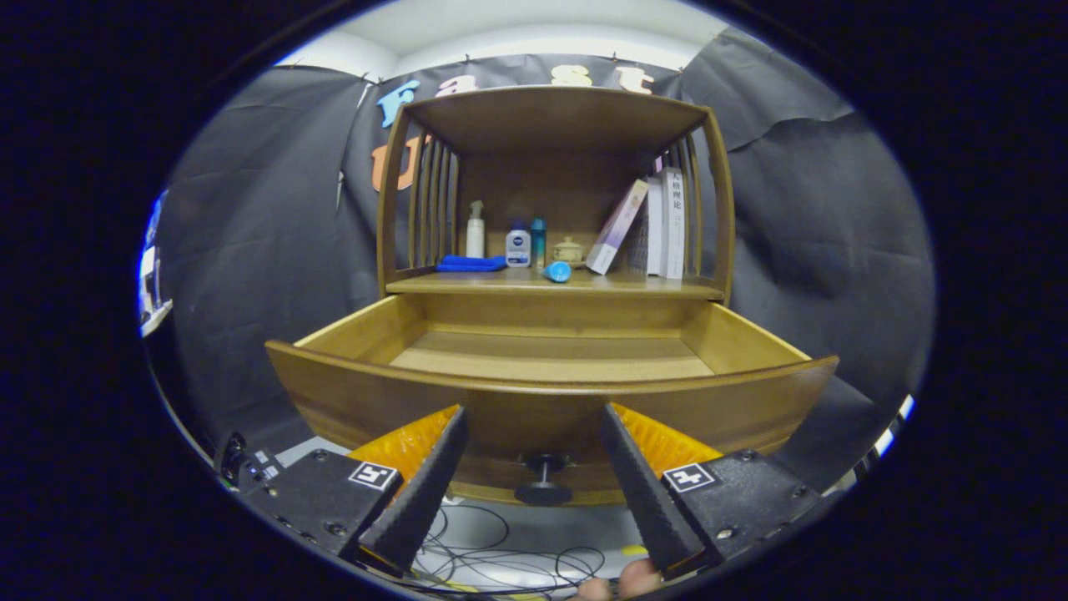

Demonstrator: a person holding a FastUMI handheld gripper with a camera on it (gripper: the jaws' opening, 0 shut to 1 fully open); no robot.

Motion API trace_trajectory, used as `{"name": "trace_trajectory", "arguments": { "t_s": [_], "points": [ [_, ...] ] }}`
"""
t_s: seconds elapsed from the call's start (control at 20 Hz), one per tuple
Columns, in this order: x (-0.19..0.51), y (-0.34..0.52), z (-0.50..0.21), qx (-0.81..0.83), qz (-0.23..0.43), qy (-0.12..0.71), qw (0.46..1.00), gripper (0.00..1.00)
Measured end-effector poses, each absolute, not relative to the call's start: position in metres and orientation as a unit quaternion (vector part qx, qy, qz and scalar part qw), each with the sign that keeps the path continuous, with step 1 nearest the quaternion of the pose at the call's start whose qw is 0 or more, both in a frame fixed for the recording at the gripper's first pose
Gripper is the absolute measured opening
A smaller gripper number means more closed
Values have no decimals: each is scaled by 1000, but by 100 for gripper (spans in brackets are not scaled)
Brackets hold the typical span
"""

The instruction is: Pull open the drawer, take out the items inside it, and place them on the countertop above the cabinet.

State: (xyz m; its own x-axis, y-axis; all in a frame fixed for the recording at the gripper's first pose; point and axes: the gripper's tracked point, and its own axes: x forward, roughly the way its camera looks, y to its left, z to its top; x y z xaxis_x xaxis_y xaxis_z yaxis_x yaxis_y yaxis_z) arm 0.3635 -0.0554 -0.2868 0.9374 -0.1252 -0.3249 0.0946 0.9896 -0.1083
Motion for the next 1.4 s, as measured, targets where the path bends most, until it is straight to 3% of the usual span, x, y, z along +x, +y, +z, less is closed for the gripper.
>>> {"name": "trace_trajectory", "arguments": {
  "t_s": [0.6,1.4],
  "points": [
    [370,-58,-323,-55,-97,136,984,100],
    [394,-62,-319,-73,-83,116,987,97]
  ]
}}
